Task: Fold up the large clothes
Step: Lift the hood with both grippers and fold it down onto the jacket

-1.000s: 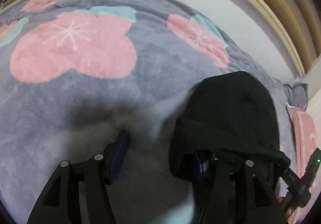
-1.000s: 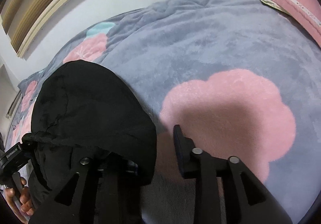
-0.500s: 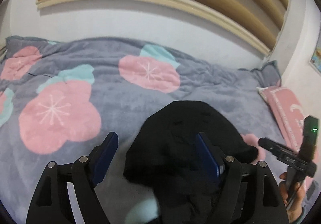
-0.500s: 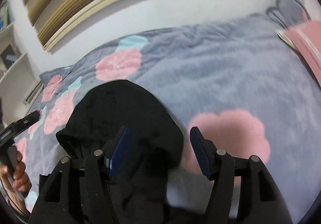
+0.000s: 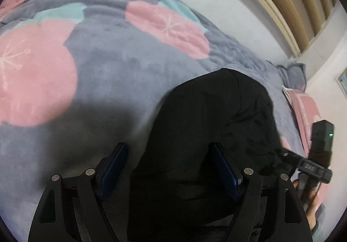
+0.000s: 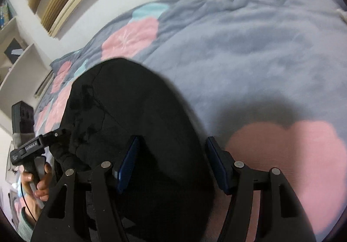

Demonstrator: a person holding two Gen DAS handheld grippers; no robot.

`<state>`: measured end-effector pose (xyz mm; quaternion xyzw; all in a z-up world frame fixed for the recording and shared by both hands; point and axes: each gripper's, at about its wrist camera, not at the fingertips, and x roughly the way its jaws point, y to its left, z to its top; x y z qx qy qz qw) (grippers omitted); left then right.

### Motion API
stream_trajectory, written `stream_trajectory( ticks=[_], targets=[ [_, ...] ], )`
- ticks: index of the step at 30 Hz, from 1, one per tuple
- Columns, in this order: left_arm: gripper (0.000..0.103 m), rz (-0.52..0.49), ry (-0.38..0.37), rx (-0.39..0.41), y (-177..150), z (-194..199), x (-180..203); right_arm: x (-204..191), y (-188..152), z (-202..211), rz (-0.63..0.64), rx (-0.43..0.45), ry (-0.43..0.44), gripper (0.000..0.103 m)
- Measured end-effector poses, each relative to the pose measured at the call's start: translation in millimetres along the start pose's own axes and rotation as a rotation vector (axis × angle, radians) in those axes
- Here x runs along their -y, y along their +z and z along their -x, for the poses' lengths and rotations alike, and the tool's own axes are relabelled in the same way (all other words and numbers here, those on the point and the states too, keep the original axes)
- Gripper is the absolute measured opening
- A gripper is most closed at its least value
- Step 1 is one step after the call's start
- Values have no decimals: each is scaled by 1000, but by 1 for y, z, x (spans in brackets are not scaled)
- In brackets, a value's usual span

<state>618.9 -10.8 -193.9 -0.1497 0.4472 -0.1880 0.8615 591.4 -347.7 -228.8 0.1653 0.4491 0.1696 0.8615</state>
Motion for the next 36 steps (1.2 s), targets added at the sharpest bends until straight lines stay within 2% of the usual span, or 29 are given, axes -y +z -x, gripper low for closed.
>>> stream_trajectory(
  ticks=[1, 2, 3, 4, 5, 7, 9, 12, 16, 21, 25, 28, 30, 32, 34, 36],
  targets=[
    [59, -37, -28, 23, -3, 4, 6, -1, -3, -2, 14, 8, 11, 59],
    [55, -67, -20, 39, -5, 7, 12, -3, -4, 0, 25, 16, 19, 55],
    [51, -99, 3, 63, -7, 11, 19, -7, -4, 3, 45, 29, 22, 45],
    [40, -128, 12, 77, -10, 14, 25, -13, -6, 8, 76, 46, 19, 38],
    [35, -146, 23, 88, -11, 18, 30, -20, -7, 12, 104, 54, 7, 36],
    [27, -170, 34, 105, -13, 28, 38, -37, -11, 24, 183, 74, -49, 23],
    [25, -202, 27, 131, -15, 53, 48, -53, -15, 45, 245, 92, -75, 19],
    [24, -288, 8, 196, -26, 106, 70, -75, -26, 93, 298, 163, -64, 18],
    [24, -377, -24, 290, -53, 187, 104, -114, -61, 173, 383, 282, -65, 18],
    [24, -482, -18, 365, -124, 277, 132, -141, -120, 248, 437, 351, -31, 17],
    [24, -515, 1, 368, -186, 318, 138, -153, -187, 299, 451, 375, -44, 17],
    [24, -509, 19, 344, -233, 336, 130, -156, -231, 319, 446, 371, -68, 17],
    [24, -478, 63, 294, -257, 336, 117, -153, -253, 321, 424, 326, -78, 17],
    [24, -417, 112, 274, -270, 339, 103, -144, -268, 317, 374, 263, -79, 18],
    [24, -395, 129, 292, -272, 355, 104, -139, -273, 316, 320, 209, -73, 19],
    [25, -412, 136, 315, -263, 367, 114, -142, -266, 323, 288, 191, -71, 30]
  ],
)
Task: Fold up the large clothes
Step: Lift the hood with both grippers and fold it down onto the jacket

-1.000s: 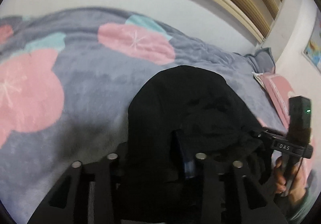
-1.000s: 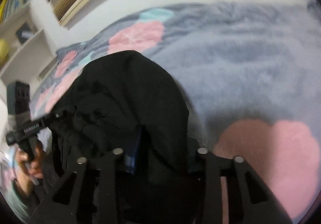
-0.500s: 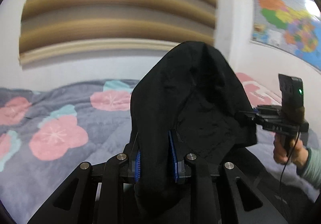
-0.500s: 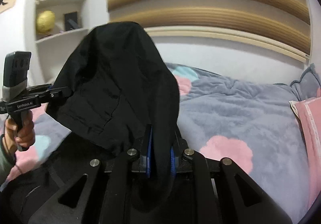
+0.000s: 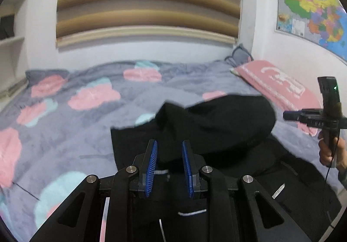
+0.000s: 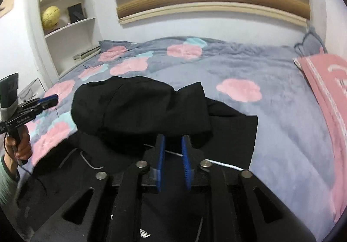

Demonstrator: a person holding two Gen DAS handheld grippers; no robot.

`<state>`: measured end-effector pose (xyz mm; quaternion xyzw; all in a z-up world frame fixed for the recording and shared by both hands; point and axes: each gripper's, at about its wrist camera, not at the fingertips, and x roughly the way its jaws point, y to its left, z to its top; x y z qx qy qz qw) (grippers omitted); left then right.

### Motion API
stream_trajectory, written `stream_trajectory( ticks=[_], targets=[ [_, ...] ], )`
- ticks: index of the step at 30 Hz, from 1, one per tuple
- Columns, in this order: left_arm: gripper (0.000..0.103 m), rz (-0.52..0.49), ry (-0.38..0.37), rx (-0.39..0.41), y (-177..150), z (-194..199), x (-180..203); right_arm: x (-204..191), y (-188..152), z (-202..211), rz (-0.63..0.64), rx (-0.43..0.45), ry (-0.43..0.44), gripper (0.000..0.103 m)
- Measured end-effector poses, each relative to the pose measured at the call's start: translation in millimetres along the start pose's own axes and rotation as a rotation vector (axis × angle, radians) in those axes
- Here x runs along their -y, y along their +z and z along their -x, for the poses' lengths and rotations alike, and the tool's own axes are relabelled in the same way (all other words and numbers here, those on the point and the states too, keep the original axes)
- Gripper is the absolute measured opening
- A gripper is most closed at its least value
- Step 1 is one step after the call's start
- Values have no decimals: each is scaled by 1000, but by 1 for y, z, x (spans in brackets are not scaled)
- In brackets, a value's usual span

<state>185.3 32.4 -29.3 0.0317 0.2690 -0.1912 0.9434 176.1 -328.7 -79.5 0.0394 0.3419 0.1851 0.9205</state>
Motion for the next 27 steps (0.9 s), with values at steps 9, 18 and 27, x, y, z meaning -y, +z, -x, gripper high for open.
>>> stream_trajectory(
  ticks=[9, 18, 27],
  targets=[
    [57, -26, -9, 64, 88, -31, 42, -32, 98, -10, -132, 33, 46, 52],
    [57, 207, -100, -218, 67, -147, 16, -38, 103, -110, -175, -154, -6, 52],
    [57, 273, -171, -415, -48, -152, 22, -61, -29, -139, -30, -428, -50, 52]
  ],
)
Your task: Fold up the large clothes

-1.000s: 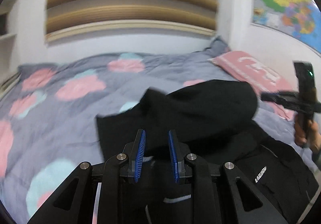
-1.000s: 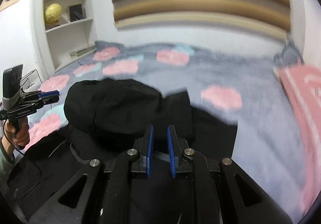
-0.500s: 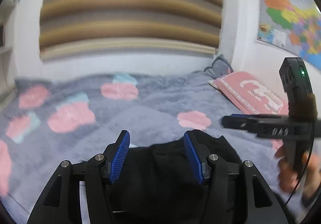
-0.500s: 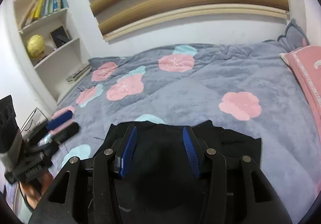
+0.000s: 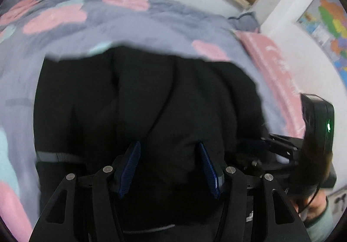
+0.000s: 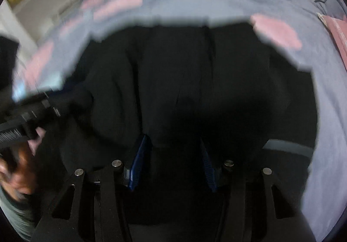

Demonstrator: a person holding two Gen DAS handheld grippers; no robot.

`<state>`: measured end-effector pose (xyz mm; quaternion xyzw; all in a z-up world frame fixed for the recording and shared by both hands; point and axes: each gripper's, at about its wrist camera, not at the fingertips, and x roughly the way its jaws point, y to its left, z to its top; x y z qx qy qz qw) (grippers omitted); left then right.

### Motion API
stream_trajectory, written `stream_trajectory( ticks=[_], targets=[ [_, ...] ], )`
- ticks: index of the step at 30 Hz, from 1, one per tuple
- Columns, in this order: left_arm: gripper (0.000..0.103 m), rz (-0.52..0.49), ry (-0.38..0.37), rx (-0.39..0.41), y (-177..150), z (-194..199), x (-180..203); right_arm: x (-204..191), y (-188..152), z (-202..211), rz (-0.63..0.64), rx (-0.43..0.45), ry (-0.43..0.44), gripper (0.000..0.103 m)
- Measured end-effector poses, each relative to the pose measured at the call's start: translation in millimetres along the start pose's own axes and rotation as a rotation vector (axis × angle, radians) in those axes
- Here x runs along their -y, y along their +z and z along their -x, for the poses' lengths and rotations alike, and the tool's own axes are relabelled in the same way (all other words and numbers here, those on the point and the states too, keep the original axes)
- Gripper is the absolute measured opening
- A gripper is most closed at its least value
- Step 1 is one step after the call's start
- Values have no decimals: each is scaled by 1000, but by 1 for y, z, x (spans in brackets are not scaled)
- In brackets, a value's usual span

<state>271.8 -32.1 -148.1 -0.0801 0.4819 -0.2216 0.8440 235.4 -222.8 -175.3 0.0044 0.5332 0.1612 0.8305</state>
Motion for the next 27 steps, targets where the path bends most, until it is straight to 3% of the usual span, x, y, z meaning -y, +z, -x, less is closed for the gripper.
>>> stream_trajectory(
  ticks=[3, 5, 10, 14, 15, 17, 18, 19, 23, 27],
  targets=[
    [57, -60, 139, 69, -21, -10, 17, -5, -18, -8, -5, 79, -57, 52],
    [57, -82, 175, 112, -20, 2, 29, -3, -18, -1, -21, 95, -51, 52],
    [57, -97, 90, 211, -27, 59, 43, -6, -32, 44, 16, 145, -5, 54],
    [57, -16, 12, 209, -30, 67, 29, -14, -47, 62, 13, 194, 11, 54],
    [57, -8, 20, 185, -31, 58, 26, -17, -49, 58, 17, 184, -4, 54],
    [57, 12, 114, 100, -32, 32, 18, -18, -51, 37, 22, 141, -65, 53],
    [57, 37, 138, 27, -33, 11, 9, -19, -50, 29, 11, 116, -66, 53],
    [57, 61, 126, 9, -34, 1, 3, -12, -51, 19, -20, 98, -38, 54],
    [57, 73, 88, 66, -37, 18, 5, 1, -49, 22, -95, 97, 18, 54],
    [57, 40, 67, 131, -52, 61, 11, 12, -66, 55, -162, 79, 98, 56]
  ],
)
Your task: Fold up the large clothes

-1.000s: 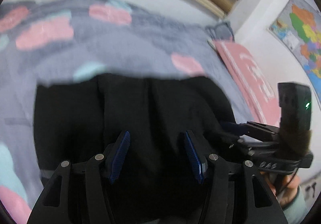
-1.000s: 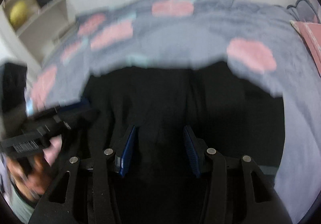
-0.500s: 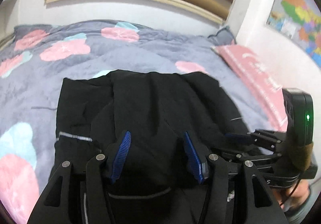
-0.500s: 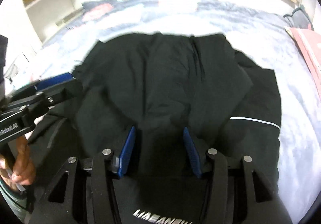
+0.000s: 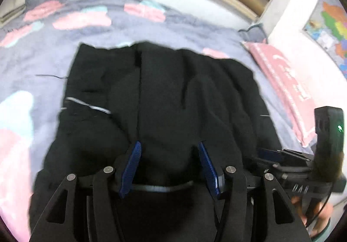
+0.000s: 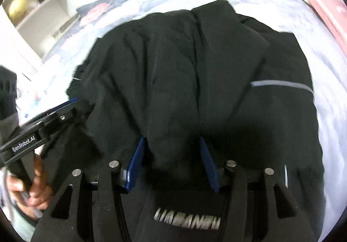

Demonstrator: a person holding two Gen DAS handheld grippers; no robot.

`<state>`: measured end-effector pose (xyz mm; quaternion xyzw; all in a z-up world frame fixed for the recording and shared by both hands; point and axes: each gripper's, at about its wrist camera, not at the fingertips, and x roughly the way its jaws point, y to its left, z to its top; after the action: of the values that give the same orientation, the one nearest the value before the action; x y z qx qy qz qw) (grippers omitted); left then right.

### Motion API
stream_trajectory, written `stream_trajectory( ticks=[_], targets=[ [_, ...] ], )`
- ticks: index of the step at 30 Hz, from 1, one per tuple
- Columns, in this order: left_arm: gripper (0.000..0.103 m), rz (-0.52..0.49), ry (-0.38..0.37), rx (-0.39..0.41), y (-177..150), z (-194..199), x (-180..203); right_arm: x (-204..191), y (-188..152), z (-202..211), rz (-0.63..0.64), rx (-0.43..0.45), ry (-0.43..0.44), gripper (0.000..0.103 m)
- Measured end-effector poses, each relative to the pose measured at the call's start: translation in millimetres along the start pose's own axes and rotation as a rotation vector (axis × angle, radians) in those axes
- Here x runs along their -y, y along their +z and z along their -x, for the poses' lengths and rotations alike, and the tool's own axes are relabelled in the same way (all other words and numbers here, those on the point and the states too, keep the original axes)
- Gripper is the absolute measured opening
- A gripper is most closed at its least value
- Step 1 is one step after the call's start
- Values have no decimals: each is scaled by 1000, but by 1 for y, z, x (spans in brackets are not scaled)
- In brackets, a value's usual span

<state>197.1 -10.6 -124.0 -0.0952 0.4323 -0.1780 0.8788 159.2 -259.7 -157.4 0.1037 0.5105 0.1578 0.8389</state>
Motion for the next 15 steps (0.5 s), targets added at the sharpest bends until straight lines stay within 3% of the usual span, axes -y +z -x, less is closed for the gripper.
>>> stream_trajectory(
  ticks=[3, 9, 15],
  targets=[
    [57, -10, 12, 26, -18, 41, -4, 2, -19, 33, -5, 27, -3, 58],
    [58, -72, 126, 94, -71, 116, -22, 5, -85, 102, 58, 112, -153, 68],
    [61, 63, 140, 74, -127, 157, -77, 38, -140, 130, -9, 114, -233, 68]
  ],
)
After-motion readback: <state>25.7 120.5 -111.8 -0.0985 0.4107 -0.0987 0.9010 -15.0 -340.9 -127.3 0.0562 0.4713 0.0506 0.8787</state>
